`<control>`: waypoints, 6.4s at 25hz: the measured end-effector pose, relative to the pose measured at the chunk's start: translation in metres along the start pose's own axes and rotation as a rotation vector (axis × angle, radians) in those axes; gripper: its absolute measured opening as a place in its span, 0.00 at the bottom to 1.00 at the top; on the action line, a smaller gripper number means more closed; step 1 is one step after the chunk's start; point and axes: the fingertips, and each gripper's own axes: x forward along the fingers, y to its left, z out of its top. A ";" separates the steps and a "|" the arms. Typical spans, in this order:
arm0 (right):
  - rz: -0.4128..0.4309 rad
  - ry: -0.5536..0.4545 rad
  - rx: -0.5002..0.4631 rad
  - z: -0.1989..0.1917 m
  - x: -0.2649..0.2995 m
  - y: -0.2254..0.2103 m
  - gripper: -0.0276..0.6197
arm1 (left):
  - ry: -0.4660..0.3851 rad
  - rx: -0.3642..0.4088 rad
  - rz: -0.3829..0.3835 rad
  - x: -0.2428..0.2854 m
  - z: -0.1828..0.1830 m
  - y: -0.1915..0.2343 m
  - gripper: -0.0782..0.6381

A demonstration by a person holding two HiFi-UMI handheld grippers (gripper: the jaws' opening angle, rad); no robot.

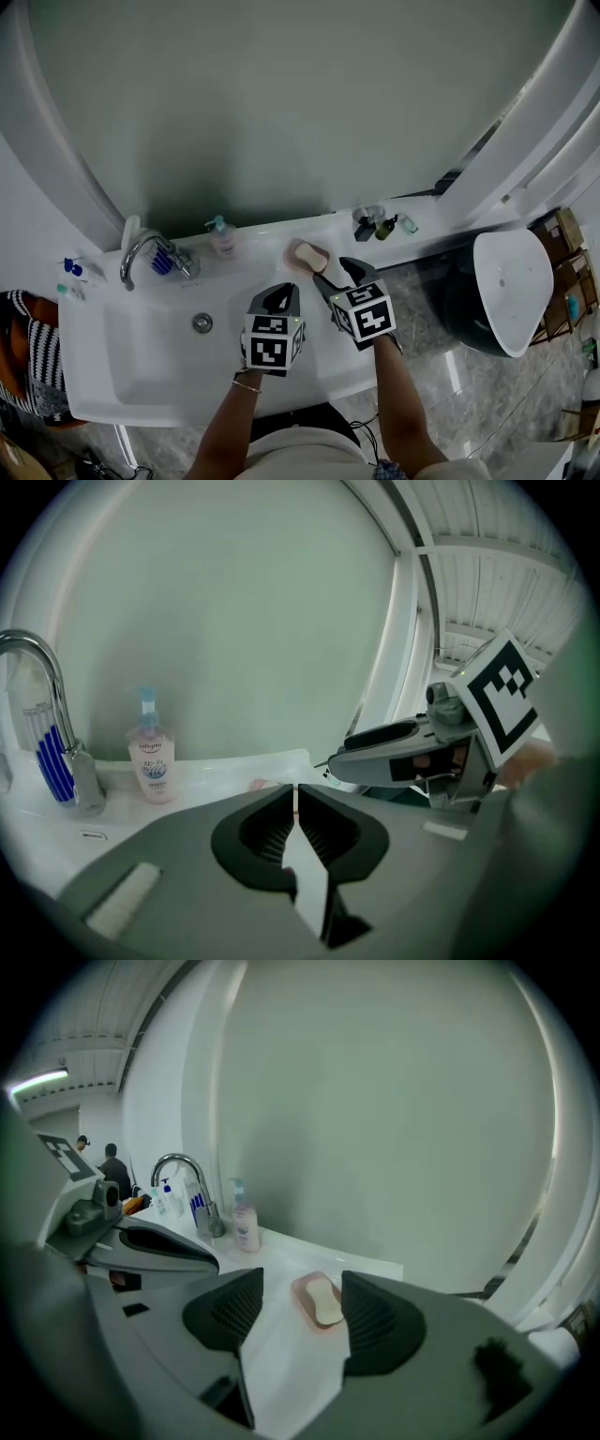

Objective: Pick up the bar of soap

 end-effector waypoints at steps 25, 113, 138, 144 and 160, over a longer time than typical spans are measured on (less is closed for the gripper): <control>0.296 0.361 -0.156 -0.070 0.139 -0.021 0.43 | 0.099 -0.137 0.145 0.070 -0.029 0.059 0.13; 0.201 0.254 -0.163 -0.079 0.097 -0.023 0.37 | 0.083 -0.033 0.125 0.060 -0.031 0.030 0.12; 0.166 0.323 -0.034 -0.159 0.042 -0.008 0.37 | 0.159 -0.059 0.033 0.046 -0.072 -0.024 0.12; 0.191 0.358 -0.069 -0.172 0.044 0.000 0.37 | 0.163 -0.108 0.025 0.044 -0.072 -0.025 0.12; 0.234 0.412 -0.096 -0.189 0.048 0.007 0.37 | 0.183 -0.074 0.041 0.036 -0.082 -0.021 0.12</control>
